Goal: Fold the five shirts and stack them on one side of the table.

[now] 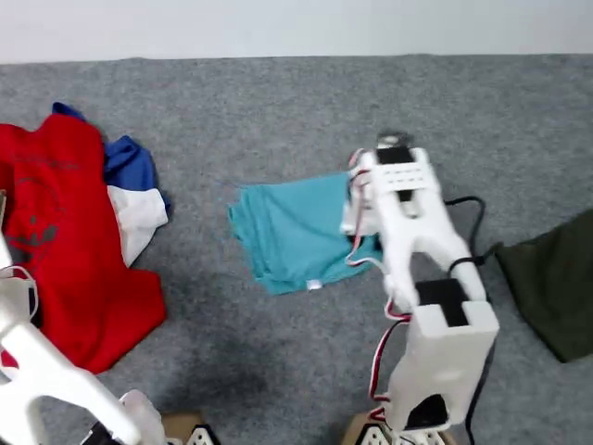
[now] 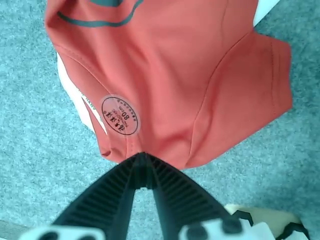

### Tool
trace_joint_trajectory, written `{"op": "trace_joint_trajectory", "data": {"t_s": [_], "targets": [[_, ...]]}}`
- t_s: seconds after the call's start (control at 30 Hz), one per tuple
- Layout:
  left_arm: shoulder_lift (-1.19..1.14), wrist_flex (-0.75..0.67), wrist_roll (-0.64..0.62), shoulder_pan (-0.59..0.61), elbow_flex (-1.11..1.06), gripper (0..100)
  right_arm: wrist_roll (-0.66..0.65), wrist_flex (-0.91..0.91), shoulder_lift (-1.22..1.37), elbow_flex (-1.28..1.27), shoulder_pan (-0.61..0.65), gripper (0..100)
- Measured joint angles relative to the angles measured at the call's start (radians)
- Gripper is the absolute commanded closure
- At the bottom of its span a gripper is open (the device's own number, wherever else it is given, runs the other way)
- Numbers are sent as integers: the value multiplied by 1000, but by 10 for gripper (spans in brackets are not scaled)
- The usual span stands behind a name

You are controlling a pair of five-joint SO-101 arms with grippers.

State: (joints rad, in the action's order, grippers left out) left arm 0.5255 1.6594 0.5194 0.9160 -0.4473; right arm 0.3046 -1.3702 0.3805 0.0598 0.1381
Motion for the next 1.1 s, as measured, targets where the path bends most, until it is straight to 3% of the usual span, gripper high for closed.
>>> {"op": "trace_joint_trajectory", "data": {"t_s": [0.37,0.47,0.57,0.67,0.77,0.93,1.1], "targets": [[0,-2,0,0,0,998,-531,322,118,78,-196,989],[0,-2,0,0,0,998,-583,330,163,129,-206,980],[0,-2,0,0,0,998,-583,272,169,186,-206,909],[0,-2,0,0,0,998,-457,169,169,261,-201,798],[0,-2,0,0,0,998,-227,52,169,348,-206,718],[0,-2,0,0,0,998,164,-107,169,446,-178,694],[0,-2,0,0,0,998,387,-193,169,485,-112,693]]}}
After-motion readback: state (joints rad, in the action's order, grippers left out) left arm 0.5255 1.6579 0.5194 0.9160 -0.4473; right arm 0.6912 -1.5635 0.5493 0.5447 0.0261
